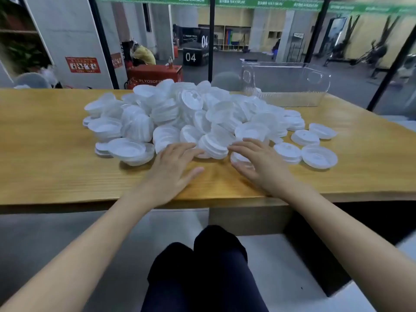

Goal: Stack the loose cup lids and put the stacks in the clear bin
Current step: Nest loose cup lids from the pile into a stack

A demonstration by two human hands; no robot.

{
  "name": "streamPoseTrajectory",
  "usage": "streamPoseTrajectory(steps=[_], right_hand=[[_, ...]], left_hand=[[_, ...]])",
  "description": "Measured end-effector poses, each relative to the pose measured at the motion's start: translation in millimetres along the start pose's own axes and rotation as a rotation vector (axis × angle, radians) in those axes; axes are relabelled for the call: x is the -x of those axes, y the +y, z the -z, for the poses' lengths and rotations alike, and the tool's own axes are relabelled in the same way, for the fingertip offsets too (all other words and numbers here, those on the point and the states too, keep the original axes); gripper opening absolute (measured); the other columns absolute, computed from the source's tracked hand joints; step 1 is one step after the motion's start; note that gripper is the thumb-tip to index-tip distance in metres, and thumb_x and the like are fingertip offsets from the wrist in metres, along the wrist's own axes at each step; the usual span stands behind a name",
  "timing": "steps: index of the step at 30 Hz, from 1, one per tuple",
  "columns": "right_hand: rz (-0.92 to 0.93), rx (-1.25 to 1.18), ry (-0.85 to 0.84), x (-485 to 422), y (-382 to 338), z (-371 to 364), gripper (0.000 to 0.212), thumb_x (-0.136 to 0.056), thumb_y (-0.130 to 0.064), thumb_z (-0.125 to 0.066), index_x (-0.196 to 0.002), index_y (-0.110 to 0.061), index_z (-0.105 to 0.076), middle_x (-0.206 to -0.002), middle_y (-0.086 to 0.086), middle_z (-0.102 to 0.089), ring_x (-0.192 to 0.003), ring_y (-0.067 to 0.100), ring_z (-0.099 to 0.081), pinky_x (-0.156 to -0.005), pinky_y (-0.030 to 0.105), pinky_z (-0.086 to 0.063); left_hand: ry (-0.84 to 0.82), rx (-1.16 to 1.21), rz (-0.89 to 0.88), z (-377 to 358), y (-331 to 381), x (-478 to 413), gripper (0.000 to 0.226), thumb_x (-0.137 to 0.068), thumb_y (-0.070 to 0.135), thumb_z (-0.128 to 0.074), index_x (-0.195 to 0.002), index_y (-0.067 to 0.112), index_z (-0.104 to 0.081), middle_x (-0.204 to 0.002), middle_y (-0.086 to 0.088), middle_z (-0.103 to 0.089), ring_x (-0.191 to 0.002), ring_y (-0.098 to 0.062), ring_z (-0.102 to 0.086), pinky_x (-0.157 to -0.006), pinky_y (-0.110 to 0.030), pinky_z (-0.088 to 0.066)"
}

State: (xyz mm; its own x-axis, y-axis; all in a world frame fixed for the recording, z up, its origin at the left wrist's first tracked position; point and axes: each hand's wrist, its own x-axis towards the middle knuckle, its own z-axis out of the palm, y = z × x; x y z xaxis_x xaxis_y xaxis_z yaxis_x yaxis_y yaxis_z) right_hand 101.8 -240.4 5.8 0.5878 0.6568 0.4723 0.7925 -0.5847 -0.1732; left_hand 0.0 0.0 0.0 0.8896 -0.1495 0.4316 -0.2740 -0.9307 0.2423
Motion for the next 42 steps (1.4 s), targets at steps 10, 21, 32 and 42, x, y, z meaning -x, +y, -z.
streamPoseTrajectory(steps=[10,21,32,42], right_hand=[[-0.140,0.095,0.259,8,11,-12,0.047,-0.092,-0.048,-0.040,-0.119,-0.022,-0.069,-0.106,-0.003,-0.073,-0.113,0.027,-0.053,-0.095,0.037,-0.032],[0.086,-0.091,0.182,14,3,-1,0.043,-0.094,-0.042,-0.045,-0.120,-0.020,-0.071,-0.101,-0.017,-0.056,-0.109,0.006,-0.047,-0.084,0.034,-0.039],[0.050,-0.084,0.211,11,14,-6,0.043,-0.094,-0.040,-0.048,-0.130,-0.019,-0.061,-0.131,-0.005,-0.062,-0.126,0.024,-0.046,-0.101,0.048,-0.044],[-0.039,0.142,0.206,-10,50,4,0.047,-0.088,-0.021,-0.069,-0.133,-0.016,-0.057,-0.137,0.003,-0.058,-0.133,0.031,-0.040,-0.105,0.047,-0.033]], left_hand=[[0.106,0.034,0.023,-9,-3,1,0.053,-0.092,0.057,-0.035,-0.131,0.026,-0.054,-0.144,0.001,-0.045,-0.135,-0.020,-0.034,-0.110,-0.045,-0.031],[0.093,-0.015,0.023,-11,-2,3,0.054,-0.093,0.058,-0.036,-0.132,0.026,-0.055,-0.141,0.002,-0.046,-0.134,-0.019,-0.035,-0.107,-0.046,-0.034],[0.061,-0.067,-0.012,-10,-2,2,0.052,-0.094,0.057,-0.036,-0.134,0.028,-0.053,-0.143,0.002,-0.046,-0.136,-0.021,-0.033,-0.108,-0.045,-0.029],[0.123,-0.044,-0.105,-17,15,-27,0.052,-0.091,0.055,-0.046,-0.130,0.022,-0.058,-0.138,0.003,-0.054,-0.138,-0.023,-0.035,-0.117,-0.050,-0.022]])
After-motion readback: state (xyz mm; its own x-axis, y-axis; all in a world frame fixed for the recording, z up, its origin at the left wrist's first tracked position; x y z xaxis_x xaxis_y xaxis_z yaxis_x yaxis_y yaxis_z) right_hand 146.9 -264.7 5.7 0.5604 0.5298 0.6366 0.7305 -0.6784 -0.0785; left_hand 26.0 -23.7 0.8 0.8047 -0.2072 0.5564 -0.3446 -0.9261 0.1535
